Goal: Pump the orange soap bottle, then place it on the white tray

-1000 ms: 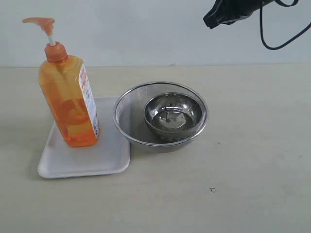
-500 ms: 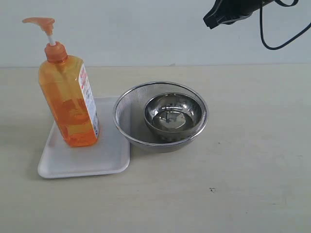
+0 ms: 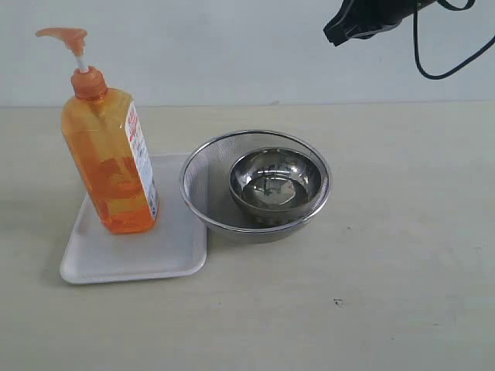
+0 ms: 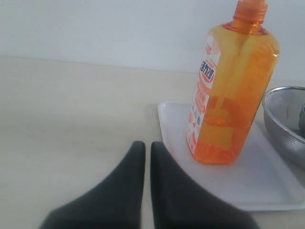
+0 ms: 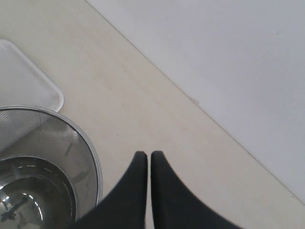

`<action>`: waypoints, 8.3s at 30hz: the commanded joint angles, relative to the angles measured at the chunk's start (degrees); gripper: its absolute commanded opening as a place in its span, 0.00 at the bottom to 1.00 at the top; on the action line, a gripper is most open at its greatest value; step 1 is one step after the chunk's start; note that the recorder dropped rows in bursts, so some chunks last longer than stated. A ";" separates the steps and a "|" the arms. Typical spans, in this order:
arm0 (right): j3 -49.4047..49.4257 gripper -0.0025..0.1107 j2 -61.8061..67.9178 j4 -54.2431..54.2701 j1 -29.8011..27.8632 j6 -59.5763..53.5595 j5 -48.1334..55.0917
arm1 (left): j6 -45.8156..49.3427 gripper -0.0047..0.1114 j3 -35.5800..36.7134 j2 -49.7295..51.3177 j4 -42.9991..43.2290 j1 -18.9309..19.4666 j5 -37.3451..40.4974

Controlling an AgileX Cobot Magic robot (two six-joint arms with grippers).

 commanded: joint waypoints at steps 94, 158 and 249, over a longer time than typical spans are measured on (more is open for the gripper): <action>47.73 0.02 -58.30 -0.99 -11.85 26.76 -30.55 | 0.45 0.08 0.22 -0.19 -0.21 -0.36 -0.05; 47.73 0.02 -103.29 -0.99 -11.85 26.01 -30.59 | 0.45 0.08 0.22 -0.19 -0.21 -0.36 -0.05; 97.54 0.02 -108.64 -0.91 -11.85 26.01 -34.46 | 0.45 0.08 0.22 -0.19 -0.21 -0.36 -0.05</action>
